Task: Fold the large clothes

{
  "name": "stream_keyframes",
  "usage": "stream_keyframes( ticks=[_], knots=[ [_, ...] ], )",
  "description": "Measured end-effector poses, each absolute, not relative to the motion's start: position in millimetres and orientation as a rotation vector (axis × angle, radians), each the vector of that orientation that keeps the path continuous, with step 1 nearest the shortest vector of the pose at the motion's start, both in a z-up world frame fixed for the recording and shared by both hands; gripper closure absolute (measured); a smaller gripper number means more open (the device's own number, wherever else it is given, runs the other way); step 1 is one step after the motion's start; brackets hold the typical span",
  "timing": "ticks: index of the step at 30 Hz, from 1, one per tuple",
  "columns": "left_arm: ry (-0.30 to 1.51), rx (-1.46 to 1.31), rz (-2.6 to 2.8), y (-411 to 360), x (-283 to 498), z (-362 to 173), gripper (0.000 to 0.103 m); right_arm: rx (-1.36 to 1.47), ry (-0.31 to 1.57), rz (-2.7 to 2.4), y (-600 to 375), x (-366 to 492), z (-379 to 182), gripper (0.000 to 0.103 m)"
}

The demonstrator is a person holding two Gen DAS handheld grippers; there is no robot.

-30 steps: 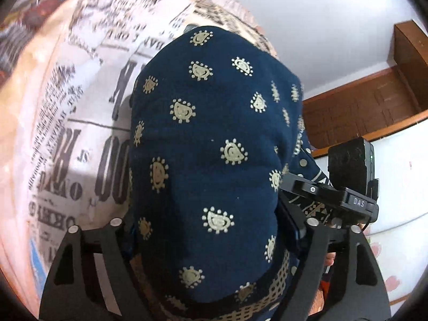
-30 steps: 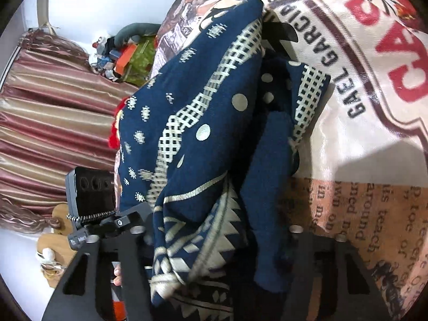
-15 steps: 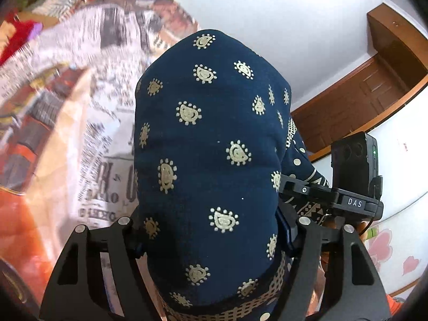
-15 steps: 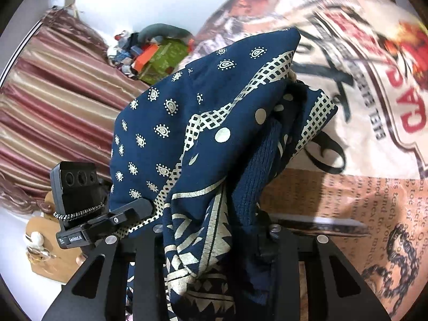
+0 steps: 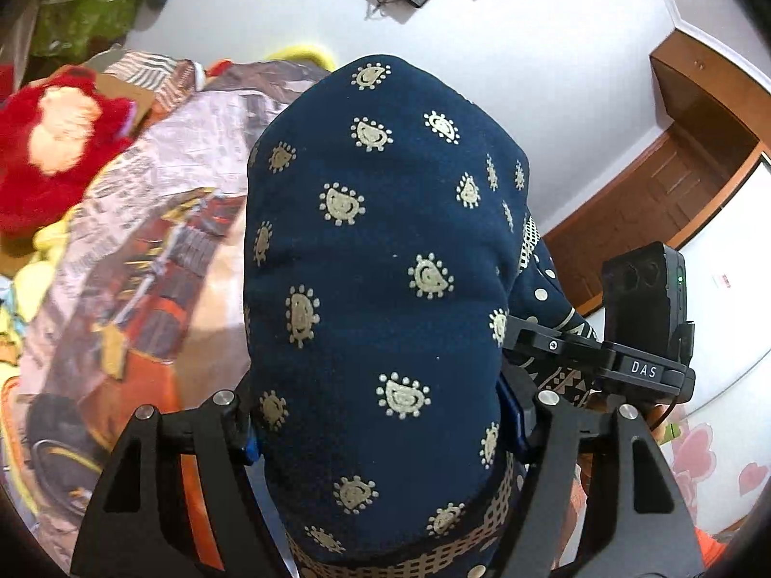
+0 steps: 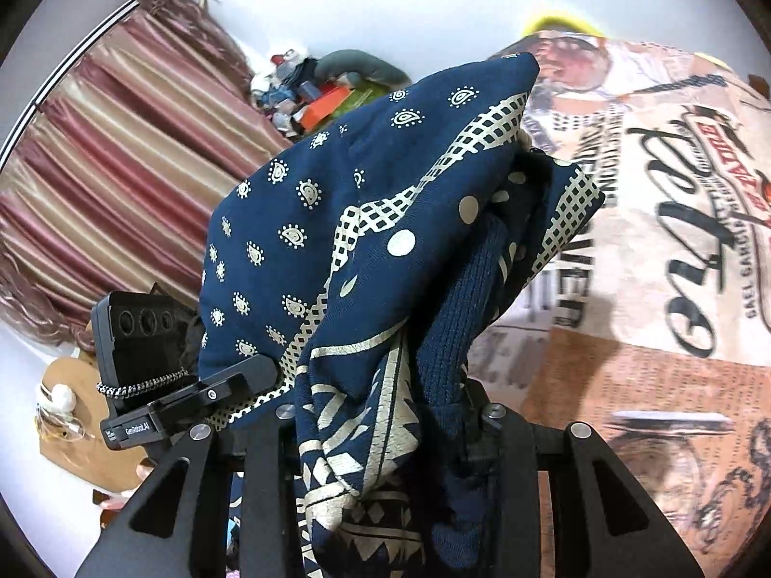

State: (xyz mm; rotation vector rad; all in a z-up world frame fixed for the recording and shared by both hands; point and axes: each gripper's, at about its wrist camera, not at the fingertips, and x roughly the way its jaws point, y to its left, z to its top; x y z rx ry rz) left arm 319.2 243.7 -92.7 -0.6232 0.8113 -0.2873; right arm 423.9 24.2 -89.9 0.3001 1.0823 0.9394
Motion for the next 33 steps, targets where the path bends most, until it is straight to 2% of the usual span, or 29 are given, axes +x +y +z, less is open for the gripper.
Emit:
stream_keyframes(
  ticks=[5,10,20,25,30,31,33],
  knots=[
    [0.847,-0.659,-0.257,271.8,310.0,-111.3,0.031,0.298,1.119,0.951,55.1,417.2,-104.8,0.069],
    [0.932,-0.706,-0.237,289.4,315.9,-158.5,0.031,0.303,1.191,0.935,76.3,417.5,-138.0,0.069],
    [1.099,-0.802,-0.225,304.7,343.3,-258.3,0.032,0.301,1.393,0.818,94.2,446.8,-243.3,0.069],
    [1.092,-0.665,-0.18,294.6,338.8,-248.8,0.027,0.306,1.45,0.789,90.6,457.3,-266.1,0.065],
    [1.051,-0.508,-0.083,293.5,315.9,-227.5,0.026,0.225,1.441,0.783,91.2,453.4,-249.9,0.06],
    [1.036,-0.478,-0.064,292.2,309.1,-223.5,0.026,0.187,1.423,0.784,91.6,447.7,-243.6,0.057],
    [1.015,-0.416,-0.048,284.8,298.2,-216.2,0.026,0.122,1.392,0.78,91.7,438.9,-234.1,0.043]
  ],
)
